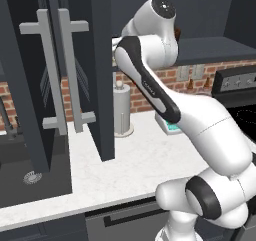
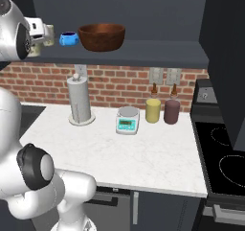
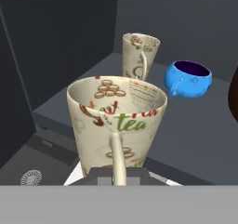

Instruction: Gather all objects into one cabinet and sort the glasses and bowls to opposite sides.

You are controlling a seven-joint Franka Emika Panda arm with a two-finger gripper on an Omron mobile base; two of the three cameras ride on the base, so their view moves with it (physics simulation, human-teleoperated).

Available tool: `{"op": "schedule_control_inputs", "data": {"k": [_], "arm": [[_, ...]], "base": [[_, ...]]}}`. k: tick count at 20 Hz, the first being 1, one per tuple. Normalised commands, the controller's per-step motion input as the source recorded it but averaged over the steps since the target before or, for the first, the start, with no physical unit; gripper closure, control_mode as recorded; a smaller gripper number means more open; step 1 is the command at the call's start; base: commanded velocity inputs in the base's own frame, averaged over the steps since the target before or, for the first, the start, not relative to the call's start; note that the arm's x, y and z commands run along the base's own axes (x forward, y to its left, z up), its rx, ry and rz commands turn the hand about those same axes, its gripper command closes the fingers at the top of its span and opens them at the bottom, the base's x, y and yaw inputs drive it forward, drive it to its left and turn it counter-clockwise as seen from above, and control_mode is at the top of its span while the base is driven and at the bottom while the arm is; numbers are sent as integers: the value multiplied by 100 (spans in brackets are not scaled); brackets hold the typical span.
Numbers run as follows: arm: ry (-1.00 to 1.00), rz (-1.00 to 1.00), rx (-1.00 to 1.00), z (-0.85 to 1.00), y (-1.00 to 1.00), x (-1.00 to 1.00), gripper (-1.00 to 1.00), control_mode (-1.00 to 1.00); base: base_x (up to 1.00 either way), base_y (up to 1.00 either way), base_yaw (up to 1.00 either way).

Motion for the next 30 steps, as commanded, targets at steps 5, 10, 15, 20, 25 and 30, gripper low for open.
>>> {"op": "schedule_control_inputs", "data": {"k": [5, 10, 15, 20, 25, 30], "arm": [[-5, 0, 0, -13, 0, 20, 100, -100], [-1, 0, 0, -1, 0, 31, 100, -100], [0, 0, 0, 0, 0, 21, 100, -100], [0, 0, 0, -1, 7, 24, 100, -100], [-1, 0, 0, -5, 5, 17, 100, -100], [-2, 0, 1, -2, 5, 15, 100, -100]], "base": [[0, 0, 0], [0, 0, 0], [0, 0, 0], [0, 0, 0], [0, 0, 0], [0, 0, 0]]}}
